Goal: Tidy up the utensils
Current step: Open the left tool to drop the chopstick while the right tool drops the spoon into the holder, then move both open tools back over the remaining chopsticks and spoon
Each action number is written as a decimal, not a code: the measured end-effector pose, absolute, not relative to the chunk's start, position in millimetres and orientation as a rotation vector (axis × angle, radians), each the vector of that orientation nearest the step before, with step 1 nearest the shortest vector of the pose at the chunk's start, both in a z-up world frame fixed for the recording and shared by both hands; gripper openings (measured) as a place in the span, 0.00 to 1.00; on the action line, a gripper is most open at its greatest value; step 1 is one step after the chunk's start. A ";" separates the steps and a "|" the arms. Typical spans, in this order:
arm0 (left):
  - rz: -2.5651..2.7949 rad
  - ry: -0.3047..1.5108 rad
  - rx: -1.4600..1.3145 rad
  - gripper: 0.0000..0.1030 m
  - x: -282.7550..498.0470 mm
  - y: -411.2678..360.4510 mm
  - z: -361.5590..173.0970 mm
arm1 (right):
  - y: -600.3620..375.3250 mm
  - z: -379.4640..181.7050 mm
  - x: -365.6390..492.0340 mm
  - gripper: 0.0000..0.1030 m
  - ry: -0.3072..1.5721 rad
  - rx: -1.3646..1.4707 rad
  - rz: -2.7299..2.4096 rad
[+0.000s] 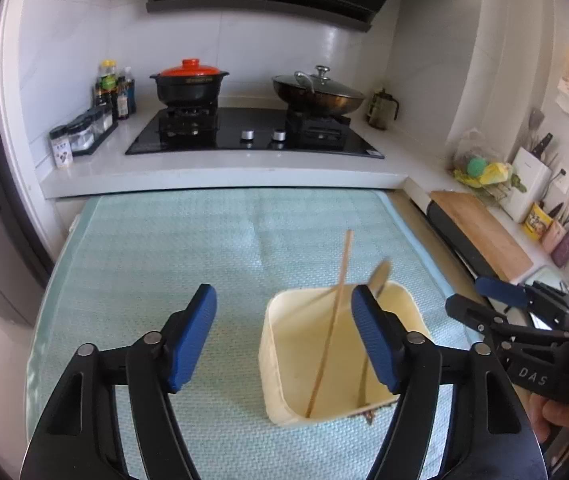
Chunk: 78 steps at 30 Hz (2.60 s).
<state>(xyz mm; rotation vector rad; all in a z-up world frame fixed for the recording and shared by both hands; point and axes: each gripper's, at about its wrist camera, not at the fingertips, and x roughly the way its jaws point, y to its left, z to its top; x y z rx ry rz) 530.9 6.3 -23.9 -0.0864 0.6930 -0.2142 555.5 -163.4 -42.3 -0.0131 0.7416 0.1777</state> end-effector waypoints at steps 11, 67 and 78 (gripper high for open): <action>-0.204 0.625 -0.035 0.97 383.2 21.2 -31.8 | -150.0 -2.6 392.4 0.71 0.520 -0.151 0.128; -0.010 0.718 -0.063 0.98 260.3 86.6 -111.6 | -196.4 -95.8 272.7 0.71 0.576 -0.098 0.019; -0.063 0.816 -0.091 0.98 273.7 83.2 -160.0 | -202.3 -149.1 257.1 0.71 0.669 -0.082 0.035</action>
